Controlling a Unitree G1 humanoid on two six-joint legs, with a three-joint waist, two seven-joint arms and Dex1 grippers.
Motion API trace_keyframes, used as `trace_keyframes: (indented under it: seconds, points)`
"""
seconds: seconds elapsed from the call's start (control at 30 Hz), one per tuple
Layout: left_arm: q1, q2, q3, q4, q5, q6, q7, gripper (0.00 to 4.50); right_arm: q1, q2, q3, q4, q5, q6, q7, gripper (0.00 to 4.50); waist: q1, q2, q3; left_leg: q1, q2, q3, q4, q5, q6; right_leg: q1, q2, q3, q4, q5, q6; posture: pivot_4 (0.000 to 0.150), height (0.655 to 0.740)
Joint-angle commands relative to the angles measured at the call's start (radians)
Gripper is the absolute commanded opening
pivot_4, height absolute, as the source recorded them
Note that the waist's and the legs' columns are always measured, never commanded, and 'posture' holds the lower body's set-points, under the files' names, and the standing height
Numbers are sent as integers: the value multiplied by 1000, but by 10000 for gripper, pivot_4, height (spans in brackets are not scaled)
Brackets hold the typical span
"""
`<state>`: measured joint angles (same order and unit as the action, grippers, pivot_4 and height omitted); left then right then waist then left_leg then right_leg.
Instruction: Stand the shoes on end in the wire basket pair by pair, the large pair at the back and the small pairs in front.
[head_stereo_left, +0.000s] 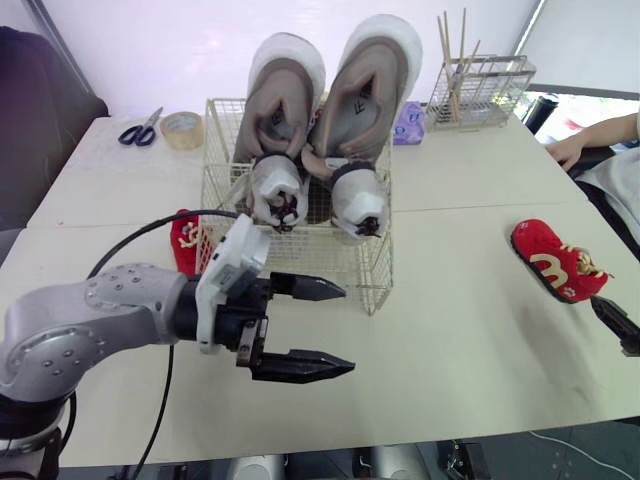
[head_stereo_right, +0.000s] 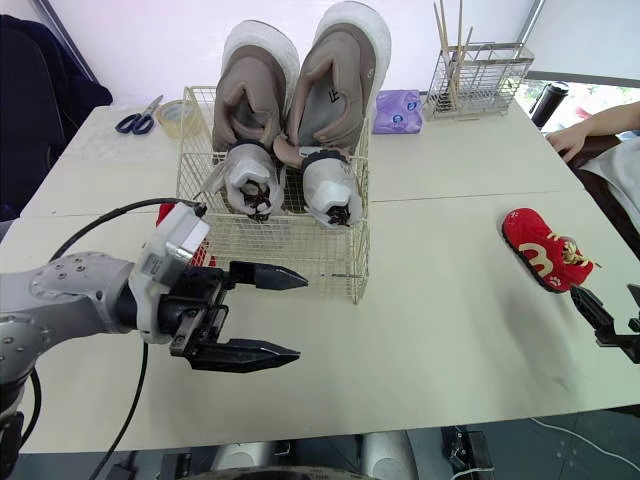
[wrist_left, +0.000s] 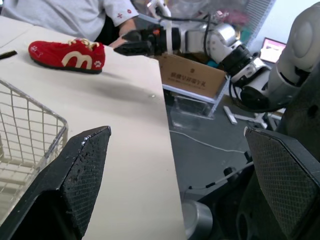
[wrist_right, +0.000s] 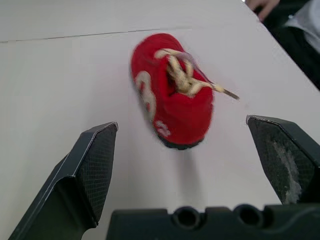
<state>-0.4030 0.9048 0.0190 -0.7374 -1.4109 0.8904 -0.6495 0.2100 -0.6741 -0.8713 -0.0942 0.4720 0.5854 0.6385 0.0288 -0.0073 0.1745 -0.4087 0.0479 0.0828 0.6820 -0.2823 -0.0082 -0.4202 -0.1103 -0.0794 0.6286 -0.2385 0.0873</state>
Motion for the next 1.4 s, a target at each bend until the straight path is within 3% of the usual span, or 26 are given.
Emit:
trace_keyframes:
  seconds: [0.03, 0.37, 0.77, 0.87, 0.97, 1.23, 1.3, 1.4]
  points:
    - [4, 17, 40, -46, -54, -7, 55, 44488, -54, -28, 52, 159, -44, -109, 8, 45000, 0, 0, 0, 0, 0, 0, 0, 0, 0, 0, 0, 0, 0, 0, 0, 1500, 7400]
    - [64, 86, 82, -96, -142, -19, 176, 44488, -195, -54, 176, 386, -58, -220, 39, 45000, -15, 1, 0, 0, 0, 0, 0, 0, 0, 1, 0, 0, 0, 0, 0, 1500, 7400]
    - [114, 128, 95, -113, -118, -26, 208, 44488, -444, -26, 324, 689, -100, -370, 23, 45000, -18, 1, 0, 1, 0, 2, 0, 0, 0, 1, 1, 0, 0, 2, 4, 1500, 7400]
    - [127, 130, 98, -118, -99, -25, 206, 45000, -502, -14, 348, 764, -109, -408, 19, 36072, -20, 1, 0, 1, 0, 2, 0, 0, -1, 1, 1, 0, 0, 2, 4, 1500, 7400]
    - [131, 130, 102, -119, -89, -27, 209, 45000, -514, -5, 367, 779, -107, -416, 27, 23215, -19, 1, 0, 1, 0, 2, 0, 1, -1, 1, 1, 0, 0, 2, 4, 1500, 7400]
    - [123, 132, 110, -92, -60, -26, 177, 45000, -524, -44, 381, 773, -109, -451, 56, 22111, -20, 1, 0, 1, 0, 2, 0, 1, -1, 1, 1, 0, 0, 2, 4, 1500, 7400]
    - [106, 142, 140, -44, -87, -23, 139, 45000, -585, -172, 409, 744, -110, -448, 197, 22111, -20, 5, 2, 1, 0, 2, 0, 1, -1, 1, 1, 0, 0, 2, 4, 1500, 7400]
    - [93, 169, 190, 36, -97, -9, 44, 45000, -730, -350, 439, 708, -83, -386, 346, 22111, -24, 23, 9, 0, -1, 5, 1, 1, -1, -3, 1, 6, 1, 3, 4, 1500, 7400]
